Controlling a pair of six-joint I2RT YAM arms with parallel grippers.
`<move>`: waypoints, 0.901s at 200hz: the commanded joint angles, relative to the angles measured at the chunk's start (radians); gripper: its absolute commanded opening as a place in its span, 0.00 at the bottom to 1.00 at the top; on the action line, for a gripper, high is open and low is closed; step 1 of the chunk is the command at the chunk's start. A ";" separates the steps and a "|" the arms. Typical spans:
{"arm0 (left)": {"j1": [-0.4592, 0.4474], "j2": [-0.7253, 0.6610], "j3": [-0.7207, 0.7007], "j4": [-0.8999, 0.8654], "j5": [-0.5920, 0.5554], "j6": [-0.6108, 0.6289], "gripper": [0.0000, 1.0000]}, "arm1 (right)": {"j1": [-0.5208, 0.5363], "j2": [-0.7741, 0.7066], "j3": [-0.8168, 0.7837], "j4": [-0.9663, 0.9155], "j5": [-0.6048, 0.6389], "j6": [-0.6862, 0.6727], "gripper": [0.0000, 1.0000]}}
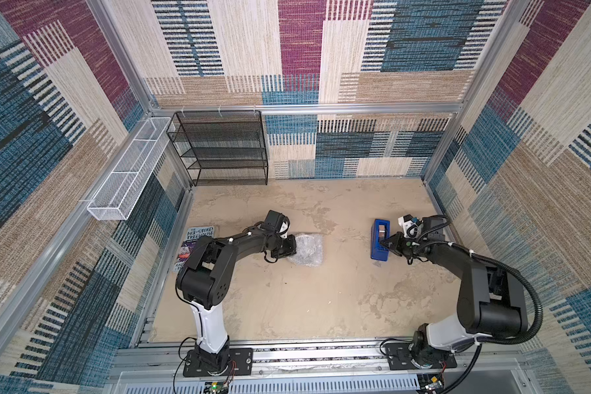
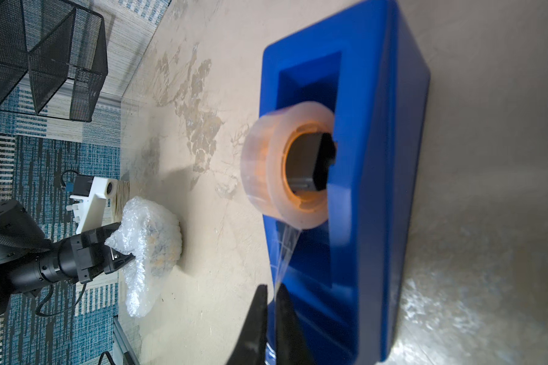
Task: Wrap bowls in bubble wrap
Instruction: Tear off the tape using the Tape Cutter.
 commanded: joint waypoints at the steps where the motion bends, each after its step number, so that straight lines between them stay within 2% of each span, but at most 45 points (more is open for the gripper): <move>1: 0.001 0.001 0.009 0.022 0.020 0.015 0.00 | 0.003 -0.005 0.005 0.025 -0.033 0.018 0.03; 7: 0.000 0.001 0.010 0.022 0.020 0.015 0.00 | 0.002 -0.007 0.005 0.027 -0.038 0.023 0.00; 111: 0.000 0.001 0.006 0.024 0.017 0.017 0.00 | 0.002 -0.041 -0.009 0.096 -0.107 0.132 0.00; 180: 0.002 0.012 -0.001 0.042 0.020 0.012 0.00 | 0.002 -0.203 -0.134 0.114 -0.103 0.207 0.00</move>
